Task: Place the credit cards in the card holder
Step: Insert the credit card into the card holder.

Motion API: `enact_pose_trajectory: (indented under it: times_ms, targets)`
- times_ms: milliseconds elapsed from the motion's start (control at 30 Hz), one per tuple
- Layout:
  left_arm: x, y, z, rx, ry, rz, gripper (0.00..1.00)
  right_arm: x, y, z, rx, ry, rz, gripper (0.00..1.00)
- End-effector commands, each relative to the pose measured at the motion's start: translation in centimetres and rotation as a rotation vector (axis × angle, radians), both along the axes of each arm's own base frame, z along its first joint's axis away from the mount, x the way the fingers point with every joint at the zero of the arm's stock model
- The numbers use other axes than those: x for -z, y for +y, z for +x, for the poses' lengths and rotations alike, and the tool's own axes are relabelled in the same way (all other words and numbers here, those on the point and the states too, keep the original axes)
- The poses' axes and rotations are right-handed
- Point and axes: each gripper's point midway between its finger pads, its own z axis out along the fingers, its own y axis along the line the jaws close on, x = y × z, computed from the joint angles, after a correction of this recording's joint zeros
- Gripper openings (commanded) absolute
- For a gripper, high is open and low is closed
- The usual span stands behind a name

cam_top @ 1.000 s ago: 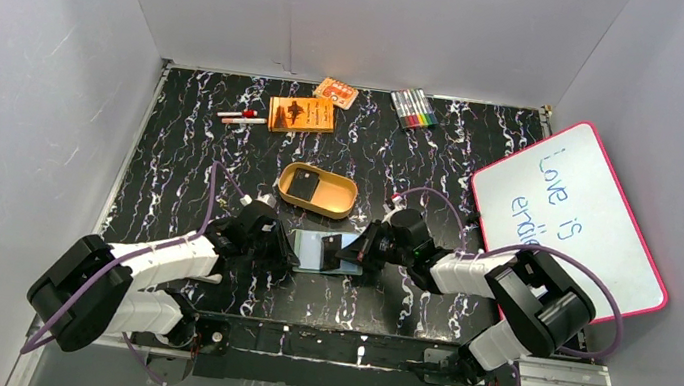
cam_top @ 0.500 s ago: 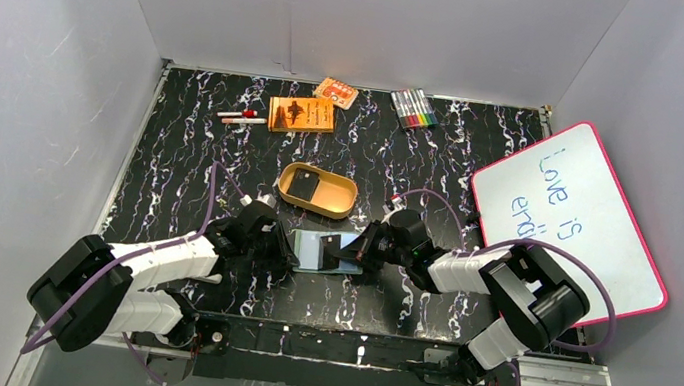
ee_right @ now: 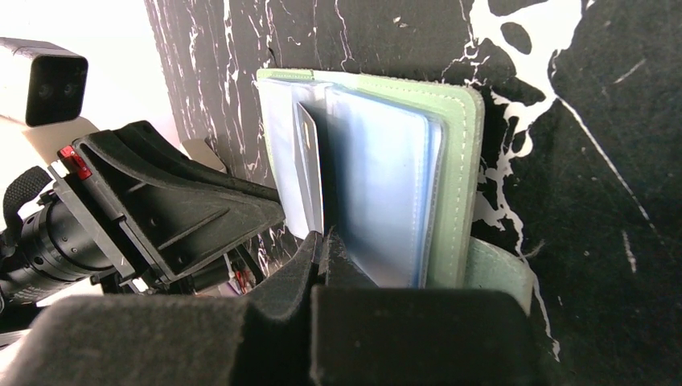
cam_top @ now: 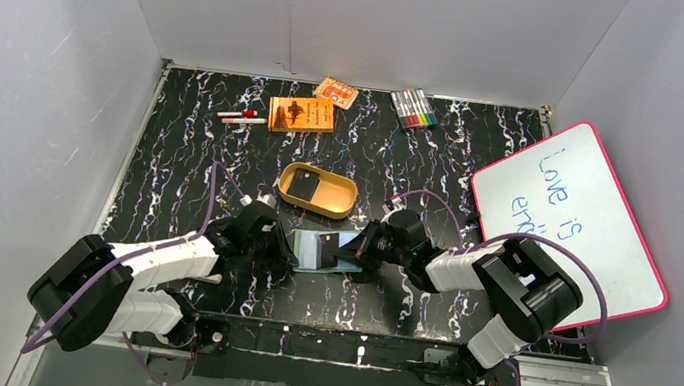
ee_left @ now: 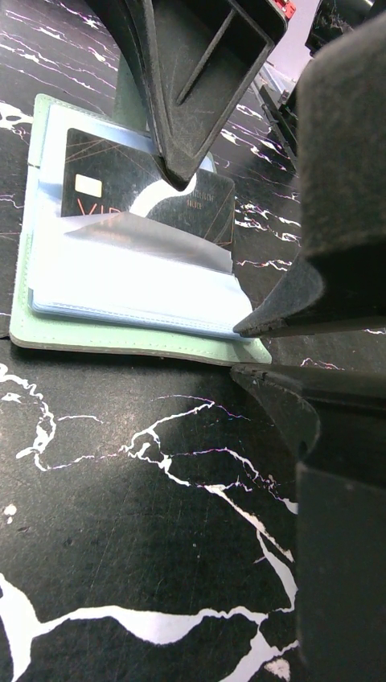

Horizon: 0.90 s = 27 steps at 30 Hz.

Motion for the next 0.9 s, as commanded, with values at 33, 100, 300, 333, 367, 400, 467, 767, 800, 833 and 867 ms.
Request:
enact_pose_trajectory:
  times_ms: [33,100,300,333,367,400,467,767,800,833,867]
  targets:
    - [0.6,0.1,-0.6,0.013,0.025,0.007,0.17,0.0,-0.2,0.7,0.041,-0.024,-0.001,0.0]
    - [0.6,0.1,-0.7,0.013,0.025,0.008,0.16,0.1,-0.5,0.8,0.054,-0.028,-0.009,0.0]
    - [0.6,0.2,-0.7,0.012,0.025,0.01,0.16,0.1,-0.8,0.8,0.061,-0.036,-0.018,0.0]
    - [0.6,0.2,-0.6,0.012,0.025,0.009,0.16,0.1,-0.7,0.8,0.053,-0.035,-0.013,0.0]
    - [0.6,0.2,-0.7,0.011,0.026,0.01,0.16,0.1,-0.5,0.7,0.041,-0.034,-0.008,0.0]
    - [0.6,0.2,-0.6,0.011,0.025,0.01,0.16,0.0,-0.3,0.6,0.031,-0.034,-0.001,0.0]
    - [0.6,0.2,-0.6,0.011,0.025,0.01,0.16,-0.1,0.1,0.5,0.008,-0.033,0.014,0.0]
    - [0.5,0.1,-0.6,0.011,0.023,0.007,0.16,-0.5,1.2,-0.3,-0.077,-0.026,0.058,0.0]
    - [0.5,0.1,-0.5,0.011,0.023,0.007,0.16,-0.5,1.3,-0.4,-0.08,-0.024,0.06,0.0]
    - [0.5,0.1,-0.6,0.012,0.023,0.006,0.16,-0.4,1.3,-0.4,-0.082,-0.02,0.06,0.0]
    - [0.5,0.1,-0.6,0.011,0.023,0.007,0.16,-0.4,1.4,-0.5,-0.084,-0.019,0.062,0.0]
